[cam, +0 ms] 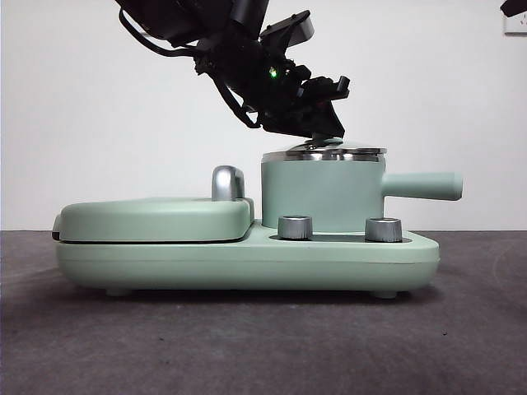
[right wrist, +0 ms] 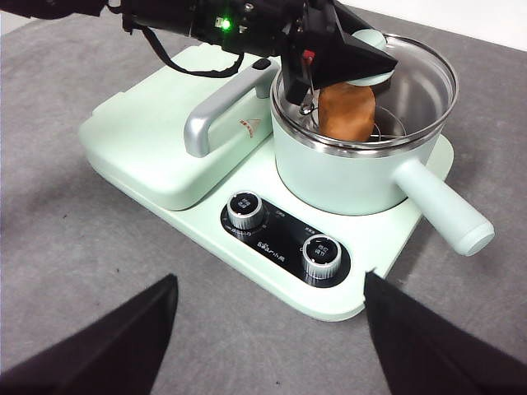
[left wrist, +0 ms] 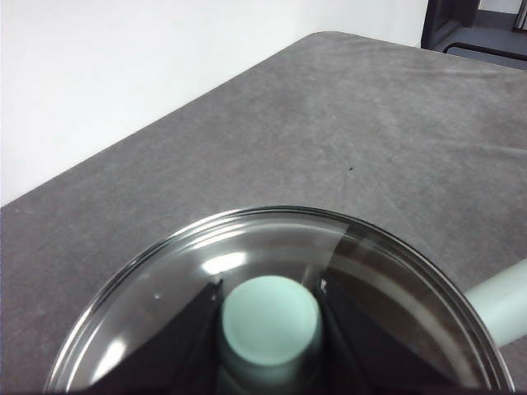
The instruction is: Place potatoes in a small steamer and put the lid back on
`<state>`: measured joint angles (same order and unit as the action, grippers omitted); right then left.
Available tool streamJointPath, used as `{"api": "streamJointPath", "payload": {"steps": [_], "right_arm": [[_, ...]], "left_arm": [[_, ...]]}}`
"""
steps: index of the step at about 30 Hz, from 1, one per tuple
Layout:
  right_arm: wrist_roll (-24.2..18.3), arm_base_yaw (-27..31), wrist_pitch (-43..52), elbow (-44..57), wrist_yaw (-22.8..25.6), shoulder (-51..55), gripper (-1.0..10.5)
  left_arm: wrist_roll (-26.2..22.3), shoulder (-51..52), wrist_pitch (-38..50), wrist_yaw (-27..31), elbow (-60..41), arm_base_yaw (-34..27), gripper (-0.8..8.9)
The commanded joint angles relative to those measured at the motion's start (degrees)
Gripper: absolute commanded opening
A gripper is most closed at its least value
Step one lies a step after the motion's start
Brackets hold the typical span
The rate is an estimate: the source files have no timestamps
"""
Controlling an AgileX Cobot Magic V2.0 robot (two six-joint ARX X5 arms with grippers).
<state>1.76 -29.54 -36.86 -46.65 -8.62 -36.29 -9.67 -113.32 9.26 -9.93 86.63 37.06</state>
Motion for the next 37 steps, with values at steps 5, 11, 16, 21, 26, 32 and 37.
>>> {"api": "streamJointPath", "payload": {"steps": [5,11,16,21,26,32,37], "right_arm": [[-0.24,-0.33,0.37,-0.37,0.04,-0.31,3.6],[-0.24,-0.33,0.35,-0.37,0.04,-0.31,3.6],[-0.24,-0.33,0.37,-0.37,0.04,-0.33,3.6],[-0.24,-0.33,0.37,-0.37,0.02,-0.35,3.6],[-0.22,-0.33,0.42,-0.37,0.0,-1.25,3.6],[-0.2,-0.35,0.42,-0.37,-0.44,-4.24,3.6],[-0.24,-0.35,0.79,-0.37,-0.59,-7.15,3.6]], "left_arm": [[0.31,0.02,-1.36,0.07,1.29,0.72,3.27],[0.31,5.18,-8.96,0.04,1.29,0.46,3.22],[3.28,12.07,-20.76,-0.92,1.29,-1.29,3.11],[9.25,17.62,-29.77,-7.61,1.09,-5.81,3.07],[11.04,23.63,-32.46,-11.61,-2.1,-10.91,3.02],[12.59,32.92,-32.33,-11.61,-11.82,-15.89,3.02],[14.1,43.1,-31.52,-11.61,-23.04,-18.86,3.03]]}}
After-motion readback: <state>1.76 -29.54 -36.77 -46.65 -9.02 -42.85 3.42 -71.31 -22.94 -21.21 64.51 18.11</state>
